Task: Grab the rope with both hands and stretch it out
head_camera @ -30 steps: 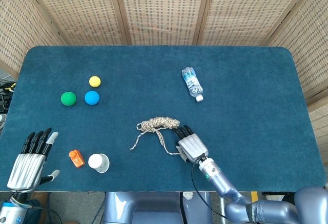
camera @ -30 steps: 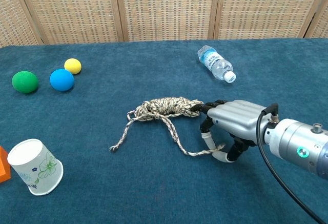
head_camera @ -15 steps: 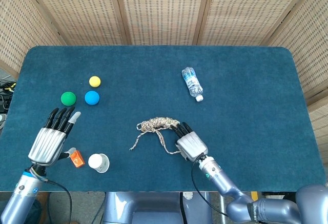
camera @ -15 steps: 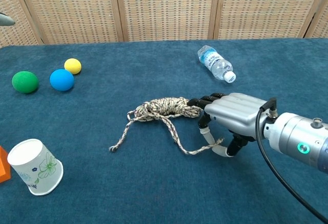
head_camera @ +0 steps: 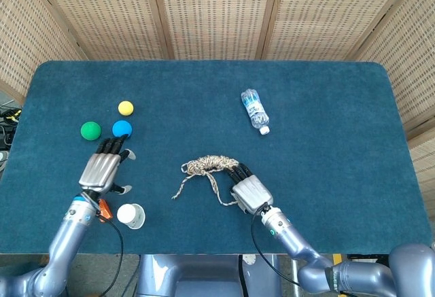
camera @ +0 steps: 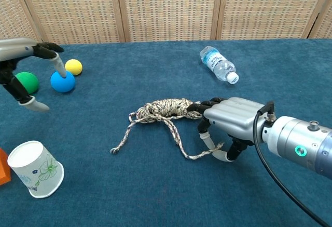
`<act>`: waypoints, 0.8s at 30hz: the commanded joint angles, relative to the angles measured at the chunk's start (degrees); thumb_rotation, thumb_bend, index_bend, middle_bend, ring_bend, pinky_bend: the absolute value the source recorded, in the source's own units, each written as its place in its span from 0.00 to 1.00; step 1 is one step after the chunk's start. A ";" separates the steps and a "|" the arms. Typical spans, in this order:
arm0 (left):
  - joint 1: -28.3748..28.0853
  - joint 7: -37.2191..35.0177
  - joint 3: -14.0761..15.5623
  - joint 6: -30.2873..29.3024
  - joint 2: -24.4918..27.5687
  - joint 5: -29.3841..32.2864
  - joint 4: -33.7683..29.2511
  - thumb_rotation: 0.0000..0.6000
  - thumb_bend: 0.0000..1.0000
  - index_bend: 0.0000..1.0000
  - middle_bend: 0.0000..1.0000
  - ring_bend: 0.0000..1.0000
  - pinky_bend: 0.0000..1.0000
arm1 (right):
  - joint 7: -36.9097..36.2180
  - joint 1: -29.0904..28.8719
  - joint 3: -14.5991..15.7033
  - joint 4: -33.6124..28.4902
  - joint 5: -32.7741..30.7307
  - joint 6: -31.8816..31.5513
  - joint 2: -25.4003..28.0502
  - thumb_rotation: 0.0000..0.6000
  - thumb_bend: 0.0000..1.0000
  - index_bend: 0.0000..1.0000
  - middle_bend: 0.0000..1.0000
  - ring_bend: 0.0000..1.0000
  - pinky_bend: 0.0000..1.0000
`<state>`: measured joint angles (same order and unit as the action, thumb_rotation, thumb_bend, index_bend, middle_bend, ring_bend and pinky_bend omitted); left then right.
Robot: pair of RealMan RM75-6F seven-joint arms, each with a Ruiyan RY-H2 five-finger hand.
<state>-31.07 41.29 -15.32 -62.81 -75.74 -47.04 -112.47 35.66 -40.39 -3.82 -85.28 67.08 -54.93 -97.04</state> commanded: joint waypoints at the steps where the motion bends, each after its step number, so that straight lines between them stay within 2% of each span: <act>1: -6.05 4.76 -0.14 1.60 -3.92 2.90 1.12 1.00 0.00 0.34 0.00 0.00 0.00 | 0.00 -0.02 -0.01 0.07 -0.11 0.00 -0.02 1.00 0.47 0.66 0.00 0.00 0.00; 4: -7.80 5.07 0.94 1.69 -5.01 3.90 2.64 1.00 0.01 0.35 0.00 0.00 0.00 | 0.12 -0.08 -0.05 0.23 -0.30 -0.02 -0.08 1.00 0.47 0.66 0.00 0.00 0.00; 13: -12.47 4.55 1.61 3.97 -5.69 10.82 2.79 1.00 0.01 0.38 0.00 0.00 0.00 | 0.65 -0.39 -0.11 0.56 -1.05 0.21 -0.51 1.00 0.47 0.67 0.00 0.00 0.00; 18: -15.37 6.68 4.15 3.10 -7.75 14.07 3.73 1.00 0.02 0.41 0.00 0.00 0.00 | 0.92 -0.64 -0.18 1.04 -1.57 0.44 -1.04 1.00 0.47 0.67 0.00 0.00 0.00; 24: -17.59 6.60 5.26 2.56 -10.59 18.16 6.04 1.00 0.05 0.41 0.00 0.00 0.00 | 0.84 -0.84 -0.18 1.53 -2.12 0.80 -1.40 1.00 0.47 0.67 0.00 0.00 0.00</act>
<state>-47.98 48.12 -10.43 -60.25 -85.58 -29.92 -107.22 36.50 -41.21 -4.04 -83.79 64.98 -54.17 -98.43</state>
